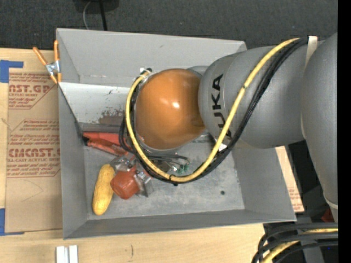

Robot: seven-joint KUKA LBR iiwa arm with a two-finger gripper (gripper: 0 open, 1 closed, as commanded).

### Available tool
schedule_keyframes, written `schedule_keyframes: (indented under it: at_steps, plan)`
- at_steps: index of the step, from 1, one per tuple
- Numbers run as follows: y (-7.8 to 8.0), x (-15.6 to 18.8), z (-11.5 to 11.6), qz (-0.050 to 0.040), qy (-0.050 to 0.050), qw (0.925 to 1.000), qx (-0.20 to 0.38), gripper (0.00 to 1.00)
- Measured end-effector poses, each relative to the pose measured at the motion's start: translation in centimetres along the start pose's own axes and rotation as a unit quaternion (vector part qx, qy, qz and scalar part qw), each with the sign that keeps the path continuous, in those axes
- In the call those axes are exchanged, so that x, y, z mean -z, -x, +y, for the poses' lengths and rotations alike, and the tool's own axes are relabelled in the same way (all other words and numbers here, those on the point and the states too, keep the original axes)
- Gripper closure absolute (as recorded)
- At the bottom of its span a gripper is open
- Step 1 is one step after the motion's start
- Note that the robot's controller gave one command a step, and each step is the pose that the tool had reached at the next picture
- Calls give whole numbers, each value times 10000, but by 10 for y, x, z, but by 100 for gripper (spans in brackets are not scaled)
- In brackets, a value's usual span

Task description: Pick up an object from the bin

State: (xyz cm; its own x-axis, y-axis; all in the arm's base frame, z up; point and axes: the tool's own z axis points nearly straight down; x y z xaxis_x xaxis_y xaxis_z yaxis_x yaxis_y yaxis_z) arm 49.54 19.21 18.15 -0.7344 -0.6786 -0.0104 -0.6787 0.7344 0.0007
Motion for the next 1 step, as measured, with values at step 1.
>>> schedule_keyframes:
  at_steps: [1]
  plan:
    - [4, 125, -6, -26, -5, 10000, 32, 100]
